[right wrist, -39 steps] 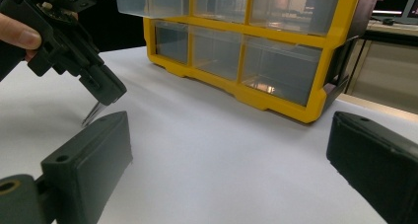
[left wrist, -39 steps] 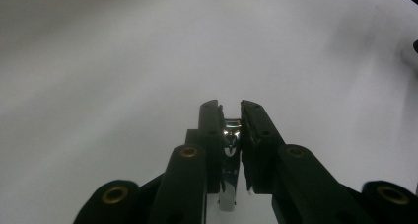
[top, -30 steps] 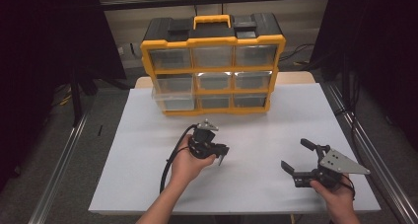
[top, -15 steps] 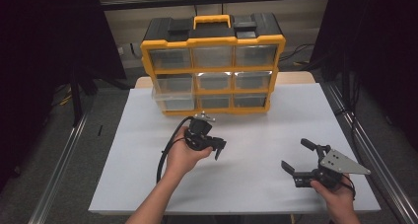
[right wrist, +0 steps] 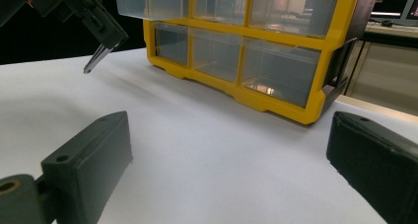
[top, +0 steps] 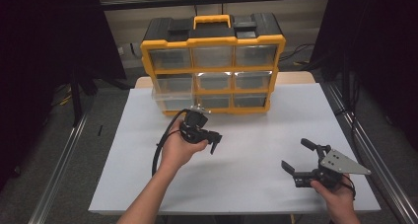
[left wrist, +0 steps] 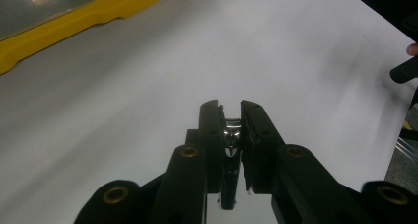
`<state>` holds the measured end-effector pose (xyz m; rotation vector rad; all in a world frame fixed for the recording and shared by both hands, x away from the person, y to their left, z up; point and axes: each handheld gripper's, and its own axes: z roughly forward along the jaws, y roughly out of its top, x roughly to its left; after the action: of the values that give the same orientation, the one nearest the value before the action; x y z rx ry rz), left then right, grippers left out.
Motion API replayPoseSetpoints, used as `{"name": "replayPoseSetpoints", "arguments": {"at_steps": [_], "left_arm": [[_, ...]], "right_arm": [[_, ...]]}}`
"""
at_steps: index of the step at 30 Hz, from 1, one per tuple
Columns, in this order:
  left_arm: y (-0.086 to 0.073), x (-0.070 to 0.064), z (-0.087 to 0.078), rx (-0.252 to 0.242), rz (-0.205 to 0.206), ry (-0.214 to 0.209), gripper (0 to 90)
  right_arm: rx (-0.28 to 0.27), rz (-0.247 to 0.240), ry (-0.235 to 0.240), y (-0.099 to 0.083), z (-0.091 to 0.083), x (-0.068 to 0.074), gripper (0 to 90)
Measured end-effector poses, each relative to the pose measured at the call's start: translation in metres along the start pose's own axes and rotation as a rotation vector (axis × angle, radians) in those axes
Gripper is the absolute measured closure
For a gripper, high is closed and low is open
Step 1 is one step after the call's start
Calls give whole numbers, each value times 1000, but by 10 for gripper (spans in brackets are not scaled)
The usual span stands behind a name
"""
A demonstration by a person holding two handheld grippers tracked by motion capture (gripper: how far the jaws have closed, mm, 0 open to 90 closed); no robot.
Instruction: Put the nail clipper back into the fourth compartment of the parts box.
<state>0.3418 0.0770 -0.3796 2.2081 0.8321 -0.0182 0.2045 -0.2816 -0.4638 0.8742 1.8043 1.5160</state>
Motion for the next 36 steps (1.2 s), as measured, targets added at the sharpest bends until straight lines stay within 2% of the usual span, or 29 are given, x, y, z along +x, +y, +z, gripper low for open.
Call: {"name": "replayPoseSetpoints", "arguments": {"at_steps": [4,8,9,11,15,16,24,25,26,27,28,29,32,33,34,35,36], "left_arm": [[5,1,-4,-4,-10,-7,805],[10,3,-9,2,-2,-9,805],[12,2,-10,-4,-19,-4,804],[15,4,-13,8,-6,-11,804],[19,4,-16,0,-19,-13,804],[21,5,-18,9,-12,-16,804],[31,8,-28,-4,-23,-6,804],[33,10,-30,24,-3,-7,804],[33,8,-29,1,-23,0,804],[35,10,-31,15,-9,-6,805],[35,9,-30,4,-29,-6,804],[37,10,-32,14,-13,-2,804],[40,11,-33,18,-14,-2,804],[41,12,-34,35,2,0,805],[42,12,-35,31,-3,-5,804],[43,10,-34,9,-37,4,804],[45,13,-36,31,-7,-1,804]], "right_arm": [[0,2,0,0,0,0,30],[-1,1,0,0,0,0,30],[2,4,1,0,0,0,30],[-1,1,-1,0,0,0,30],[1,1,-3,0,0,0,30],[2,4,0,0,0,0,30],[1,1,-1,0,0,-1,31],[1,1,0,0,0,-1,31],[1,0,-1,0,0,-1,31],[1,4,-2,0,0,0,31],[2,3,-2,0,0,0,31],[1,3,1,0,0,-1,31],[2,2,2,0,0,-1,31],[2,2,0,0,-1,-1,31],[1,3,1,0,-1,-1,31],[1,3,1,0,-1,-1,31],[0,1,-2,0,0,0,31]]}}
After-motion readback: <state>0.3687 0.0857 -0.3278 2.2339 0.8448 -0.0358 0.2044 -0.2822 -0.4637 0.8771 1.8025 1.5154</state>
